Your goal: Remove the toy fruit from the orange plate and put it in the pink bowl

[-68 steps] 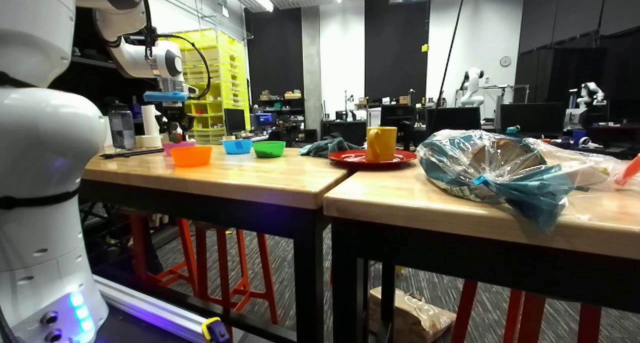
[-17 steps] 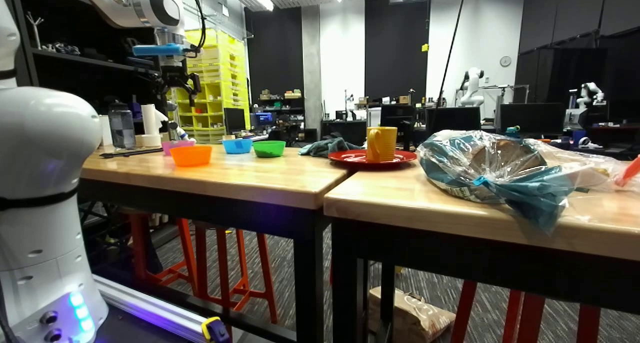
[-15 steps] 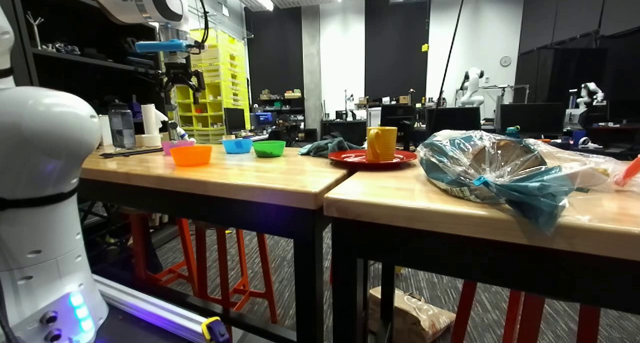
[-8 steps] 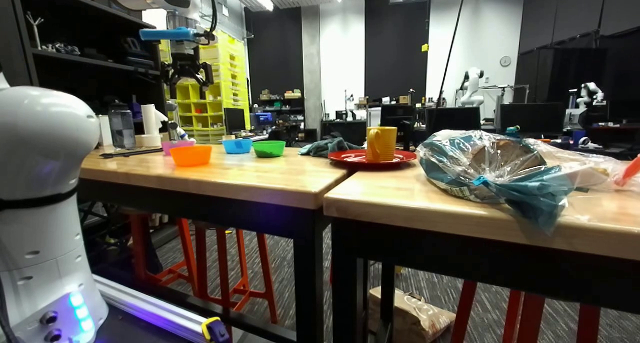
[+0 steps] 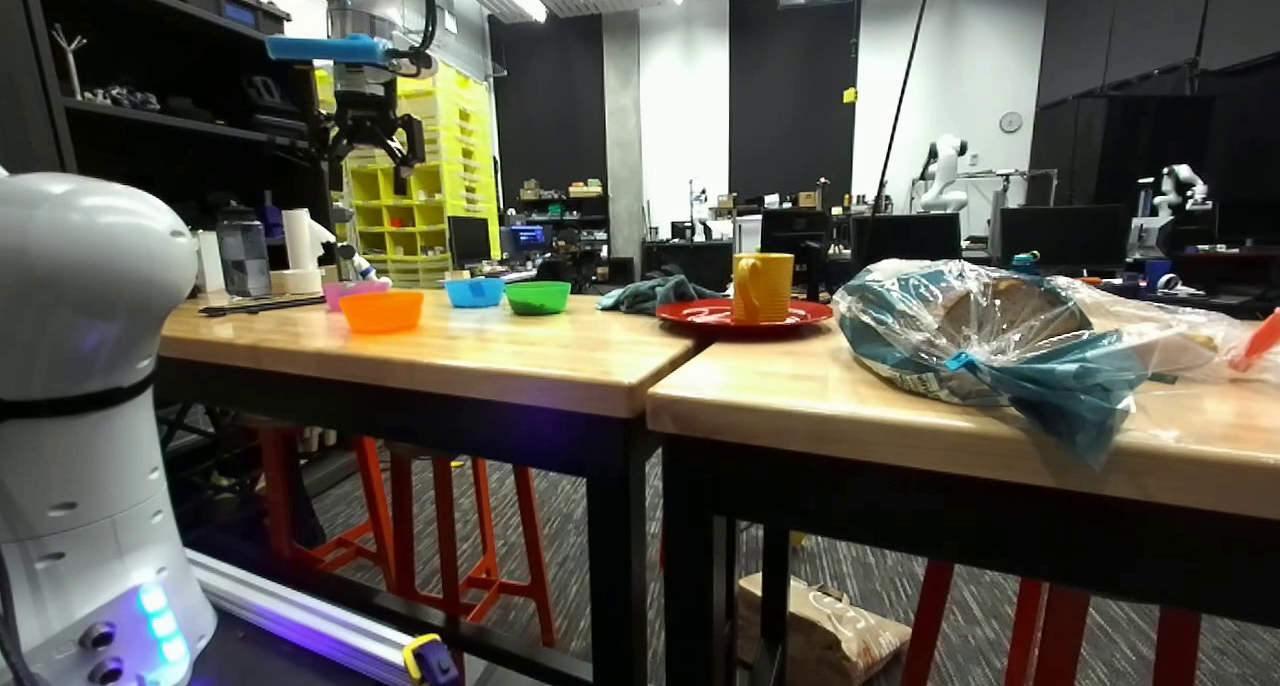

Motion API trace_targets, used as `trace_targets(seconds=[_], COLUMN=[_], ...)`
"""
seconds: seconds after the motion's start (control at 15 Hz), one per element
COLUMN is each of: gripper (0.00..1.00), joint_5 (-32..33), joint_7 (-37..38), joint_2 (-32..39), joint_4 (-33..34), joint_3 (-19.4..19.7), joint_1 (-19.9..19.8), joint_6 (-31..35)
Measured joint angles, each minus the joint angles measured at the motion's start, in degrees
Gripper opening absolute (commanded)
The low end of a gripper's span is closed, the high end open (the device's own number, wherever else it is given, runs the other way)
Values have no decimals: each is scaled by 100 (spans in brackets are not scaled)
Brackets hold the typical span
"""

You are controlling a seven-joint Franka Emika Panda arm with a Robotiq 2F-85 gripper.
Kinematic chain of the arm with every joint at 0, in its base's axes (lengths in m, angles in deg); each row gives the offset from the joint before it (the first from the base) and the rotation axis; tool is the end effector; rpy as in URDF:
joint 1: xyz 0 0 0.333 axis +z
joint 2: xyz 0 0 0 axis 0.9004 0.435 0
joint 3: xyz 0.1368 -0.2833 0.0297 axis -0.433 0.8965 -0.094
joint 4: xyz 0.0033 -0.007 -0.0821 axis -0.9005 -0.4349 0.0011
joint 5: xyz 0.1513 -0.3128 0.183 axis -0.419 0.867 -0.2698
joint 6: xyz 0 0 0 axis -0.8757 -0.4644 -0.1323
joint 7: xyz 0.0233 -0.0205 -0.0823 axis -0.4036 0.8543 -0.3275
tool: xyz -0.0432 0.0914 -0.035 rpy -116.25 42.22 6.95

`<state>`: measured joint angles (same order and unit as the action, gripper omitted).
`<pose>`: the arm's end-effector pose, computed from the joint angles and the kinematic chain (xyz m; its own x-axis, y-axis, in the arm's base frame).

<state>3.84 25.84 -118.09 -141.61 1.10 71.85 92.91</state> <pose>0.3683 0.0474 0.5622 0.9565 0.2917 -0.0100 0.2898 -0.9532 -0.0858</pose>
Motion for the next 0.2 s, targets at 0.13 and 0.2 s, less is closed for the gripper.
trace_targets(seconds=[0.13,0.2], gripper=[100,100], joint_5=[1,2], joint_7=[-62,-106], joint_2=[-239,-360], joint_4=[-201,-298], joint_3=[23,27], joint_1=[0,0], joint_6=[-29,-67])
